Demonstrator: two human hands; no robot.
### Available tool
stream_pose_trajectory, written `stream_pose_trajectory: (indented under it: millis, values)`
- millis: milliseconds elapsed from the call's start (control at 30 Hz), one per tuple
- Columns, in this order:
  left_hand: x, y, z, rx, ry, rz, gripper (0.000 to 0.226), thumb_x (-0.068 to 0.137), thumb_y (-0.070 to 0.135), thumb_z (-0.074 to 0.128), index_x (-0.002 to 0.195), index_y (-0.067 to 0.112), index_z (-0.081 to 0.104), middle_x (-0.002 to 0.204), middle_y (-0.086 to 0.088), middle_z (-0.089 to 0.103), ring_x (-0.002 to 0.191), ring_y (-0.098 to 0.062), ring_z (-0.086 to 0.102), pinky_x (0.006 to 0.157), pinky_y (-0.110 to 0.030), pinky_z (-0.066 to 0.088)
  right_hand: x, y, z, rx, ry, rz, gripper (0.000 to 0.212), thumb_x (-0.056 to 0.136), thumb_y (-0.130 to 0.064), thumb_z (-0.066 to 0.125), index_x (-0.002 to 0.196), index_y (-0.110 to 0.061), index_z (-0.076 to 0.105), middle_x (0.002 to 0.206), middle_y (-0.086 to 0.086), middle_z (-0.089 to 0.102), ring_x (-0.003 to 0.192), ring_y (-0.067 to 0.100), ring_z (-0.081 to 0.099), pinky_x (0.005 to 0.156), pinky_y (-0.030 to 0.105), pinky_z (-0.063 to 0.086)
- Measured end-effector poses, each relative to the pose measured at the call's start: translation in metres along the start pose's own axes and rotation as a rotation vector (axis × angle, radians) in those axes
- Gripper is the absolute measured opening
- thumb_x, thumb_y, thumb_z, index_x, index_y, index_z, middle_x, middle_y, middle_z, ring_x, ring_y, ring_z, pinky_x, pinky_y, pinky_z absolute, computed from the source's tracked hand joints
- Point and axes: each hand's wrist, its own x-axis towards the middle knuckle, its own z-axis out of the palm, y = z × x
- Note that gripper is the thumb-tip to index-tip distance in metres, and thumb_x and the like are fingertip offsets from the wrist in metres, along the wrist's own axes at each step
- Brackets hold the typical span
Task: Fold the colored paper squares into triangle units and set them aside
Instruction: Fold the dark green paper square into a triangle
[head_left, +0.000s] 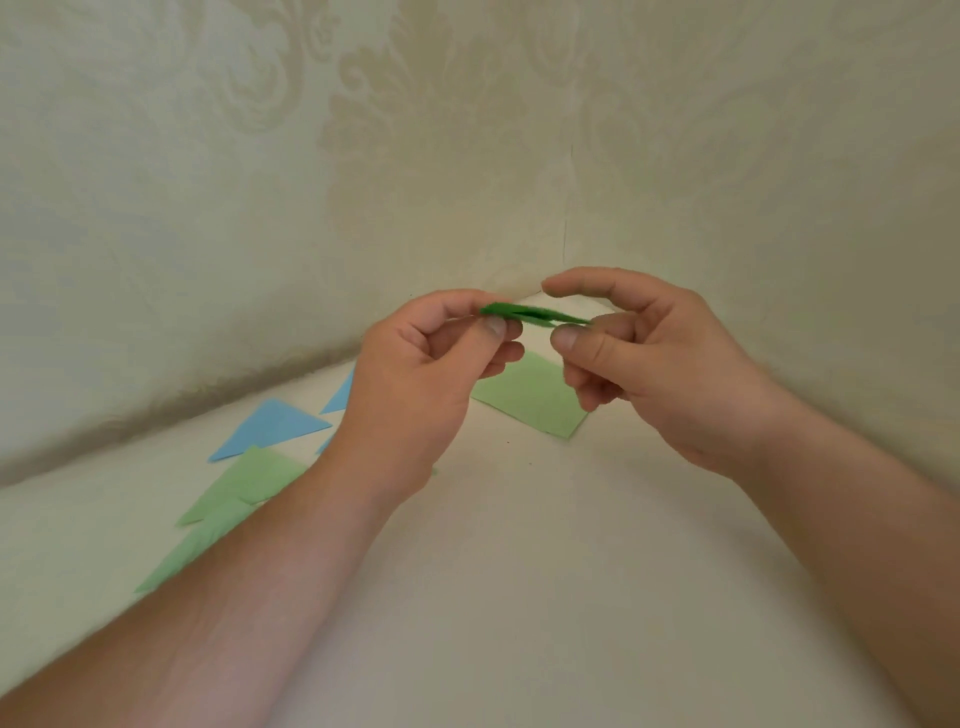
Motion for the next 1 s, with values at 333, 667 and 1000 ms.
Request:
stream_pose_trajectory:
  millis: [333, 667, 1000]
  values:
    - [-0.0035, 0.0018, 0.0016, -0.049, -0.066, 0.075, 0.024, 0.088, -0.009, 0.071, 0.099, 0.011, 0.071, 0.092, -0.006, 0.08, 0.087, -0.016, 0.075, 0.093, -0.039, 0.059, -0.0003, -0.0002, -0.002, 0.184, -0.062, 0.023, 0.026, 0.071, -0.017, 0.076, 0.092, -0.032, 0.079, 0.089, 0.0, 0.074, 0.071, 0.02, 0.067, 0.07, 0.032, 0.054]
    - [-0.0043, -0.0009, -0.0004, -0.014, -0.12, 0.095, 0.022, 0.087, -0.005, 0.076, 0.093, 0.015, 0.069, 0.095, -0.01, 0.079, 0.09, -0.024, 0.075, 0.088, -0.035, 0.06, 0.0006, -0.0006, -0.0017, 0.078, 0.05, -0.091, 0.015, 0.068, -0.024, 0.08, 0.081, -0.028, 0.082, 0.077, 0.003, 0.076, 0.072, 0.019, 0.067, 0.076, 0.039, 0.056]
    - [-0.0051, -0.0008, 0.0048, -0.075, -0.065, -0.051, 0.005, 0.096, 0.006, 0.066, 0.098, 0.009, 0.07, 0.092, -0.008, 0.08, 0.086, -0.022, 0.077, 0.083, -0.033, 0.062, -0.0012, -0.0051, 0.0037, 0.015, 0.137, -0.104, 0.012, 0.075, -0.03, 0.076, 0.079, -0.019, 0.074, 0.072, -0.002, 0.073, 0.061, 0.014, 0.063, 0.065, 0.027, 0.055]
